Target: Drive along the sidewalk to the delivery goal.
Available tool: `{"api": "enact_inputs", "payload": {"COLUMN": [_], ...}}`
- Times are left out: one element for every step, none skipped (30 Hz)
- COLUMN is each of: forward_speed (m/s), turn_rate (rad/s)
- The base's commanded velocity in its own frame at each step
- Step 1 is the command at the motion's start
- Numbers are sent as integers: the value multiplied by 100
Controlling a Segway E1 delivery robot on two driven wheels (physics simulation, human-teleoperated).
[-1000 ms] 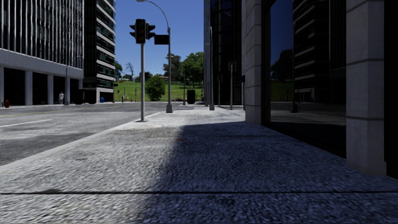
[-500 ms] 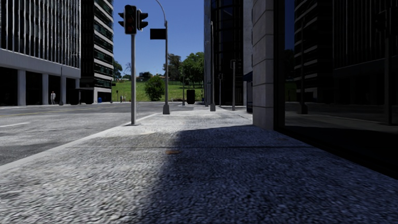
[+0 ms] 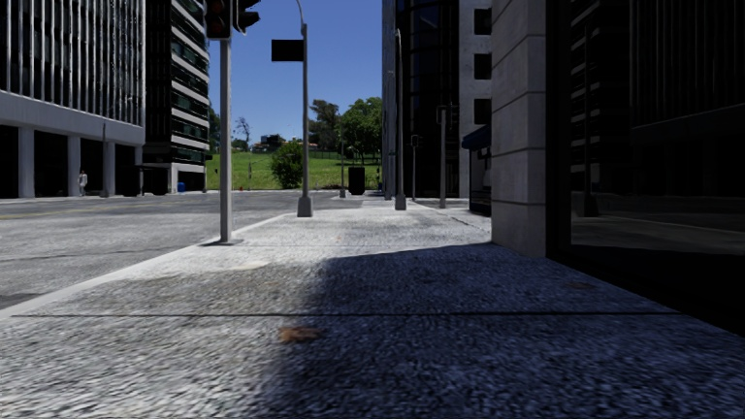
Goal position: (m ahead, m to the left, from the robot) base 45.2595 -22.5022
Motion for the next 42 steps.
{"api": "enact_inputs", "payload": {"forward_speed": [200, 200, 200, 200, 200, 200, 200, 200, 200, 200, 200, 200, 200, 200, 200, 200, 200, 200, 200, 200, 200, 200, 200, 200, 200, 200, 200, 200, 200, 200, 200, 200, 200, 200, 200, 200, 200, 200, 200, 200, 200, 200], "turn_rate": [0, 0, 0, 0, 0, 0, 0, 0, 0, 0, 0, 0, 0, 0, 0, 0, 0, 0, 0, 0, 0, 0, 0, 0, 0, 0, 0, 0, 0, 0, 0, 0, 0, 0, 0, 0, 0, 0, 0, 0, 0, 0]}}
